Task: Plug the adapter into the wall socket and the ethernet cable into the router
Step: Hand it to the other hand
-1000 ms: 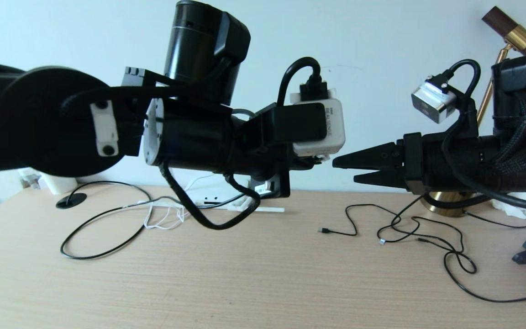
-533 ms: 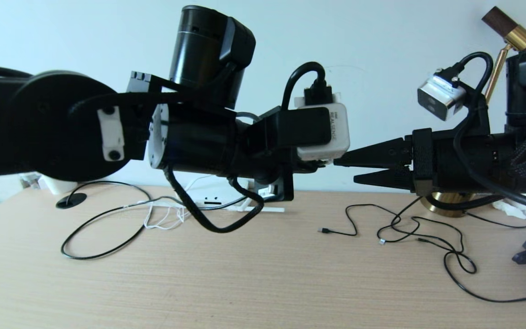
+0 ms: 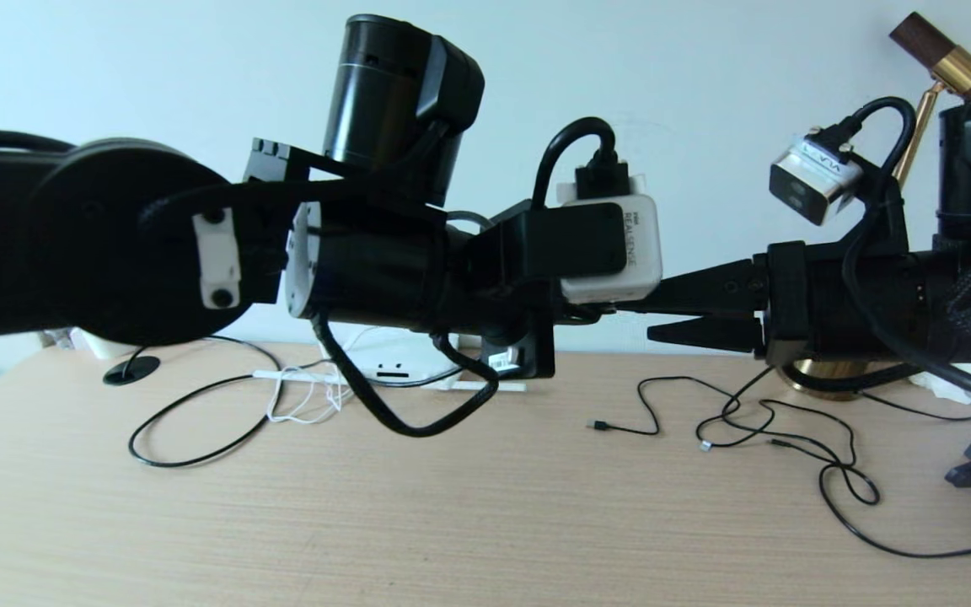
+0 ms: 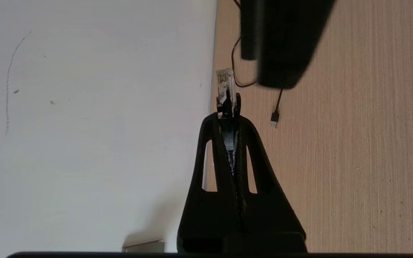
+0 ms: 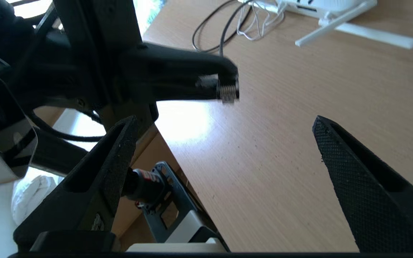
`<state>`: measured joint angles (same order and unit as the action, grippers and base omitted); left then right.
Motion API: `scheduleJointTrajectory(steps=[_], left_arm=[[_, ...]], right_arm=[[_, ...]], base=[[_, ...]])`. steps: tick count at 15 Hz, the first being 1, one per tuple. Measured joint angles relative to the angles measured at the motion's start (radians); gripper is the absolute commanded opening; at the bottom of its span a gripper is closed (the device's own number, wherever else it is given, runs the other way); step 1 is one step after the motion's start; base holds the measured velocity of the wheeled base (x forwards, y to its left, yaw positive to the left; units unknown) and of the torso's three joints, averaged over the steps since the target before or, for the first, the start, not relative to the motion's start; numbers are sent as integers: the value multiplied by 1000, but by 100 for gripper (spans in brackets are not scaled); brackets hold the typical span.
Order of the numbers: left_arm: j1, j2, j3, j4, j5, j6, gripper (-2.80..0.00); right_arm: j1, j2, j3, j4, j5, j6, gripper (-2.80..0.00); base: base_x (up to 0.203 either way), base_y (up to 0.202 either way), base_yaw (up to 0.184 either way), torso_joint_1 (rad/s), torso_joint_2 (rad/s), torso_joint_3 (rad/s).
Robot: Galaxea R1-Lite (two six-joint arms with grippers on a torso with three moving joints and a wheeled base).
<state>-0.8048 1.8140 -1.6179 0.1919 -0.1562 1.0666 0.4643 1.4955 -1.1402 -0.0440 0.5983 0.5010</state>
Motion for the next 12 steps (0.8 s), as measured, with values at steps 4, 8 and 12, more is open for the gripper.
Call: scheduleJointTrajectory(steps=[4, 8, 12], left_arm=[[-8, 0, 6, 0, 0, 0, -280], [-8, 1, 7, 0, 0, 0, -280], [-8, 1, 7, 0, 0, 1, -280]], right_arm=[[0, 3, 17, -41, -2, 3, 0], [0, 4, 28, -41, -1, 2, -280], [1, 4, 31, -43, 28, 2, -280]], base=[[0, 0, 0, 0, 0, 0], [0, 0, 0, 0, 0, 0], [0, 0, 0, 0, 0, 0]])
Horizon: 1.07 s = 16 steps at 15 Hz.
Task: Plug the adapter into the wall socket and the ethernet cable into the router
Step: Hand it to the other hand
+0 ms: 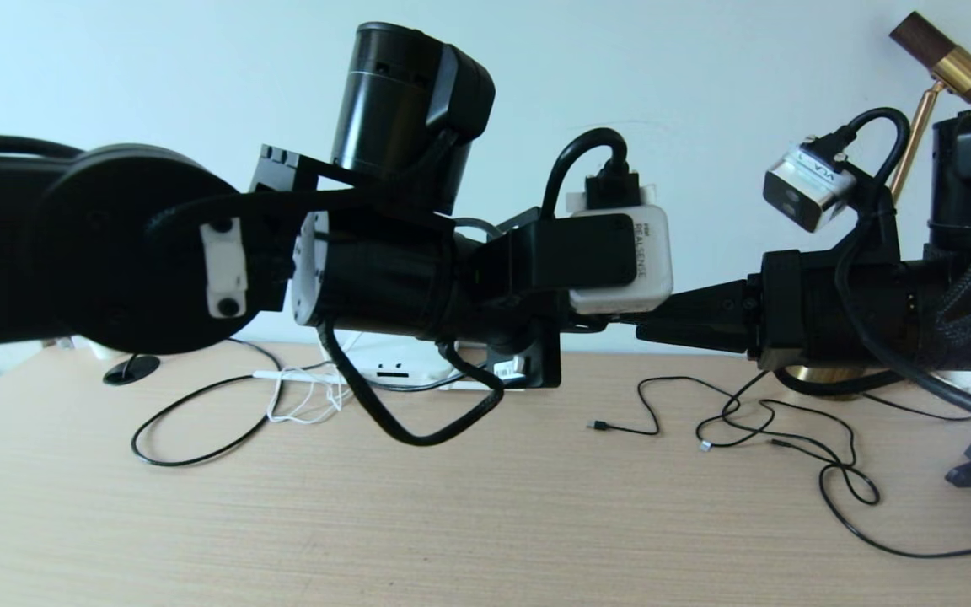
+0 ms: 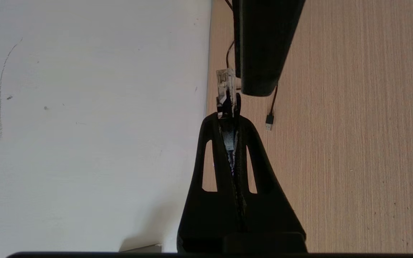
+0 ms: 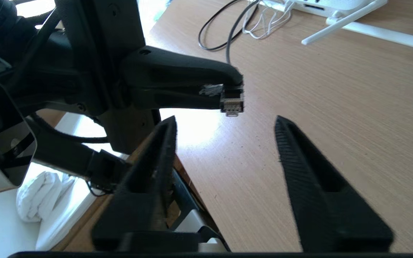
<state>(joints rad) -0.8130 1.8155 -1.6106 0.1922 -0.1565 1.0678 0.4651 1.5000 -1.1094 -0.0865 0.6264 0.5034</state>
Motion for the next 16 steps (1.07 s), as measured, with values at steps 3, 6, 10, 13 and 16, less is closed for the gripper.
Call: scheduleJointTrajectory(steps=[3, 6, 10, 13, 16], left_arm=[[0, 0, 0, 0, -5, 2, -280], [-1, -2, 12, -1, -20, 2, -280], [-1, -5, 29, -19, -19, 2, -280], [0, -5, 30, -20, -19, 3, -280], [0, -6, 31, -19, -19, 3, -280]], right_arm=[[15, 5, -3, 0, 16, 2, -280], [21, 11, -4, -1, 16, 3, -280], [23, 13, 0, 0, 15, 3, -280], [22, 10, 23, 0, 12, -8, -280], [22, 8, 31, -2, 10, -1, 0]], base=[[0, 0, 0, 0, 0, 0], [0, 0, 0, 0, 0, 0], [0, 0, 0, 0, 0, 0], [0, 0, 0, 0, 0, 0], [0, 0, 0, 0, 0, 0]])
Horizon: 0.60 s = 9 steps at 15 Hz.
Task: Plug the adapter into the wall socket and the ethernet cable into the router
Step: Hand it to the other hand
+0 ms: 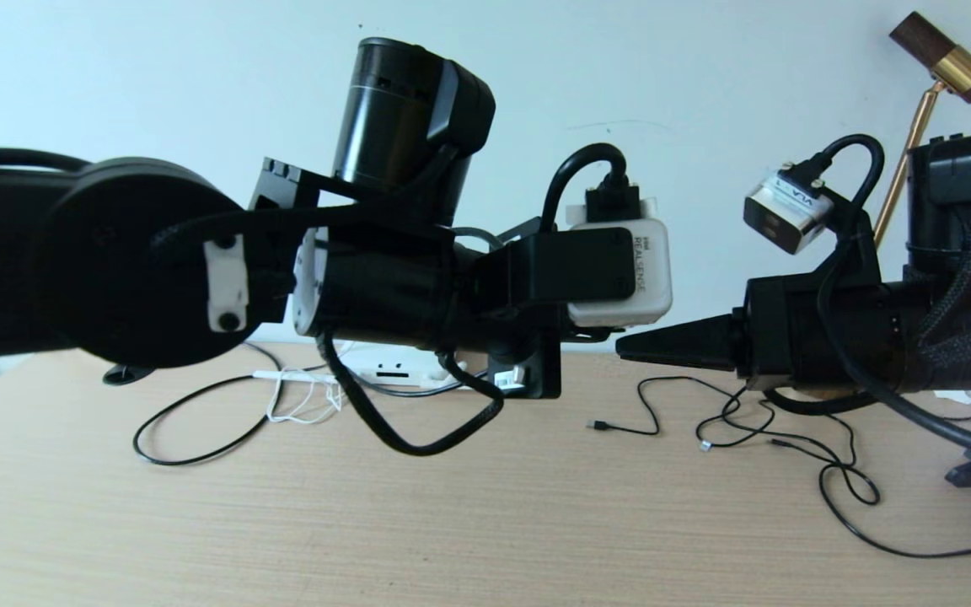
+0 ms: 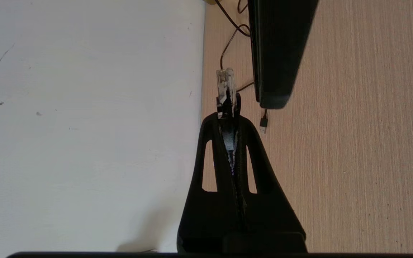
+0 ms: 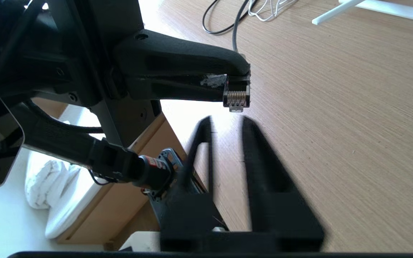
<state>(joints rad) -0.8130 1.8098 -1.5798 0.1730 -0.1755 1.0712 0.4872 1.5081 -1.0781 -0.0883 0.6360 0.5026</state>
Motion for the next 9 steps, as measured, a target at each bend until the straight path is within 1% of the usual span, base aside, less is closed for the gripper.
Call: scheduleJointTrajectory(steps=[9], left_arm=[[-11, -6, 20, -1, 0, -1, -280]], right_arm=[[-1, 0, -10, -26, -3, 0, 0]], base=[[0, 0, 0, 0, 0, 0]])
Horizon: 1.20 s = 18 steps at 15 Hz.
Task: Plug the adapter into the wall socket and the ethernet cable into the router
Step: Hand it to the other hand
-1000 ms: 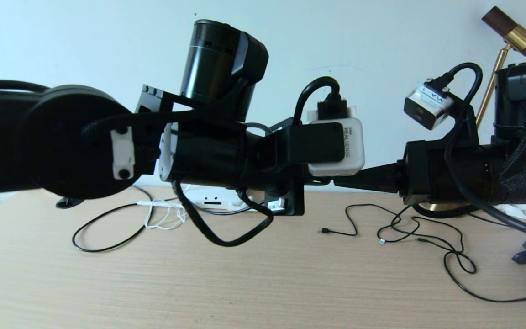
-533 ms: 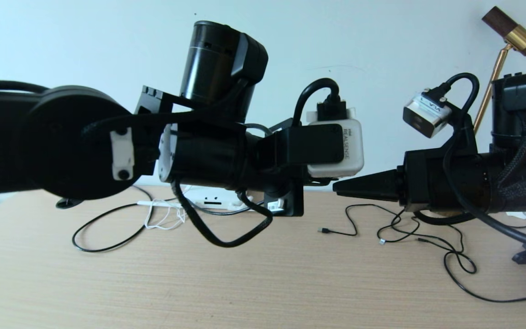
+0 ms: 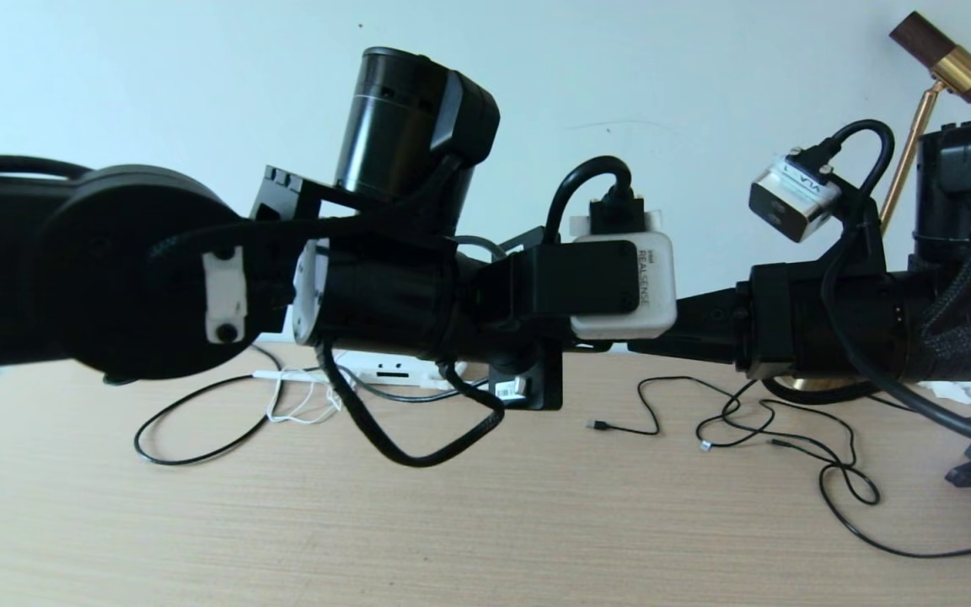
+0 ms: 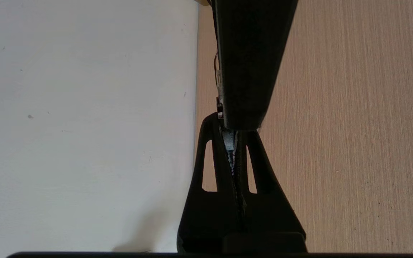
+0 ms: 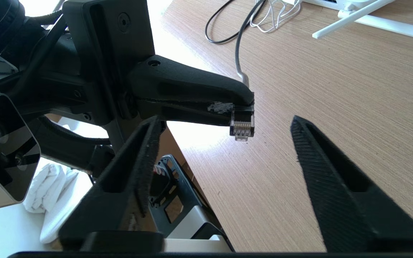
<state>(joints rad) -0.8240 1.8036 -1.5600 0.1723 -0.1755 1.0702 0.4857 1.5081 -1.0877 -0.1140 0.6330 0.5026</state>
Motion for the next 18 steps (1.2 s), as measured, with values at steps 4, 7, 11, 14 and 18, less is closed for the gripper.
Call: scheduleJointTrajectory(steps=[4, 7, 11, 14, 18], left_arm=[[-5, -1, 1, 0, 0, 0, -280], [-7, -4, 10, -1, 0, 0, -280], [-11, -13, 22, 0, 0, 0, -280], [-14, -14, 23, 0, 0, 0, -280], [-14, -13, 23, -14, 0, -1, -280]], right_arm=[[0, 0, -7, 0, -12, 1, 0], [0, 3, -13, 0, -20, -1, -48], [0, 8, -16, 0, -20, -1, -280], [0, 10, -13, 0, -19, 0, -280], [0, 11, -10, -2, -14, 0, -280]], base=[[0, 0, 0, 0, 0, 0], [0, 0, 0, 0, 0, 0], [0, 0, 0, 0, 0, 0], [0, 0, 0, 0, 0, 0], [0, 0, 0, 0, 0, 0]])
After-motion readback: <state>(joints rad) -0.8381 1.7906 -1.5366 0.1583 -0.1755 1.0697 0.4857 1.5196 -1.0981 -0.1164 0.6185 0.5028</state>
